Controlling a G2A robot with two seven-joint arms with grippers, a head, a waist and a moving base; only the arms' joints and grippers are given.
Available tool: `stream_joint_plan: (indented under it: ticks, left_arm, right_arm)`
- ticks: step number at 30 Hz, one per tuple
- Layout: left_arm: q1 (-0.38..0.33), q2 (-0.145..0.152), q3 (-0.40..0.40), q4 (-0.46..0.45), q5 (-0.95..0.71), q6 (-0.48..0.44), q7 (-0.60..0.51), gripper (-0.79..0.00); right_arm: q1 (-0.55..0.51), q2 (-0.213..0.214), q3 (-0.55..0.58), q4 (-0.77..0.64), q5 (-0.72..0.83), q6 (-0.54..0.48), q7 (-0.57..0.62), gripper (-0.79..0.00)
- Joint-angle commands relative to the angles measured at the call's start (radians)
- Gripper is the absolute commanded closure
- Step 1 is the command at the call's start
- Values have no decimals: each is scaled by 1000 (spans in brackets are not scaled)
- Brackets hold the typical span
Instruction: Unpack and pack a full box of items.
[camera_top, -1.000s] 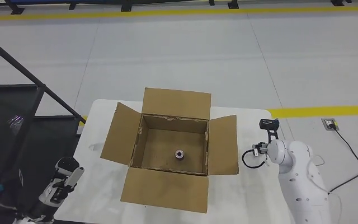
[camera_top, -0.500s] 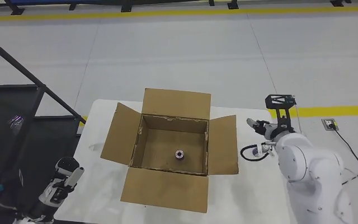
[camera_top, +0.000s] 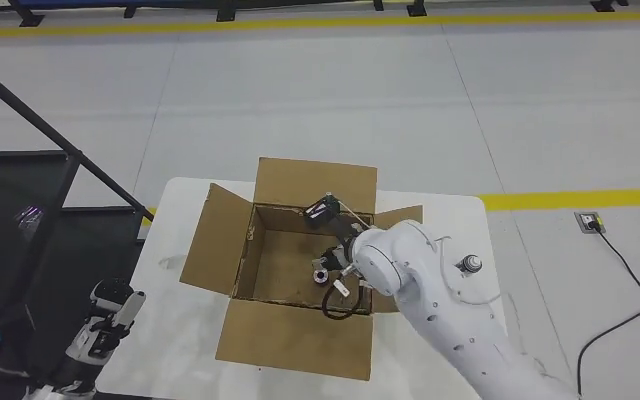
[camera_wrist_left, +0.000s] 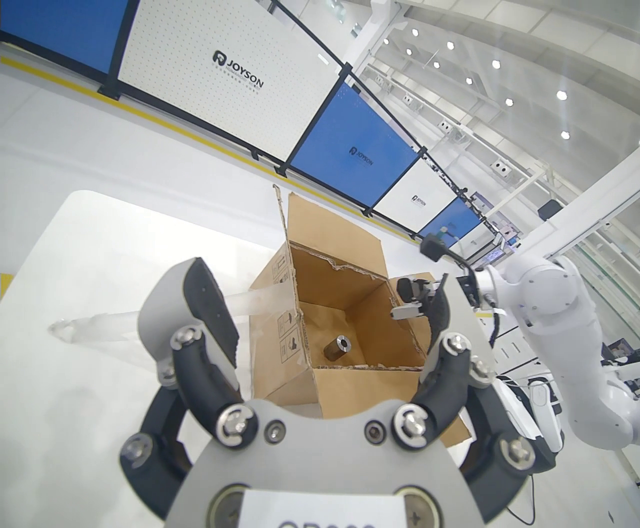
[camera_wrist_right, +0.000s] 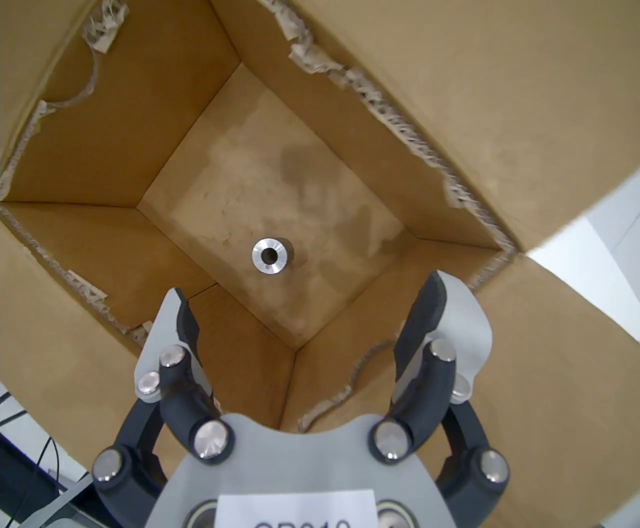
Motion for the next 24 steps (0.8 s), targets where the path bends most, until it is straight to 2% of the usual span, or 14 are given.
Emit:
stream_joint_plan:
  ticks: [1, 5, 11, 15, 16, 17, 19, 21, 22, 24]
  left_arm:
    - [0, 0, 0, 0, 0, 0, 0, -785]
    - [0, 0, 0, 0, 0, 0, 0, -785]
    - [0, 0, 0, 0, 0, 0, 0, -785]
    - [0, 0, 0, 0, 0, 0, 0, -785]
    - [0, 0, 0, 0, 0, 0, 0, -785]
    - [0, 0, 0, 0, 0, 0, 0, -785]
    - [0, 0, 0, 0, 0, 0, 0, -785]
    - [0, 0, 0, 0, 0, 0, 0, -785]
    - [0, 0, 0, 0, 0, 0, 0, -785]
    - [0, 0, 0, 0, 0, 0, 0, -785]
  right_arm:
    - [44, -31, -67, 126, 51, 2, -26, -785]
    - [95, -89, -170, 286, 65, 42, -79, -785]
    - [132, -157, -241, 448, 96, 78, -142, -785]
    - [149, -189, -254, 543, 131, 62, -167, -699]
    - [152, -197, -255, 567, 143, 56, -172, -585]
    - [156, -204, -257, 587, 150, 50, -176, -520]
    - [162, -218, -264, 620, 158, 41, -184, -320]
    - [168, -231, -269, 647, 164, 36, -191, -215]
    - [170, -236, -271, 658, 165, 33, -192, -117]
    - [175, -246, -272, 676, 169, 31, -194, -6]
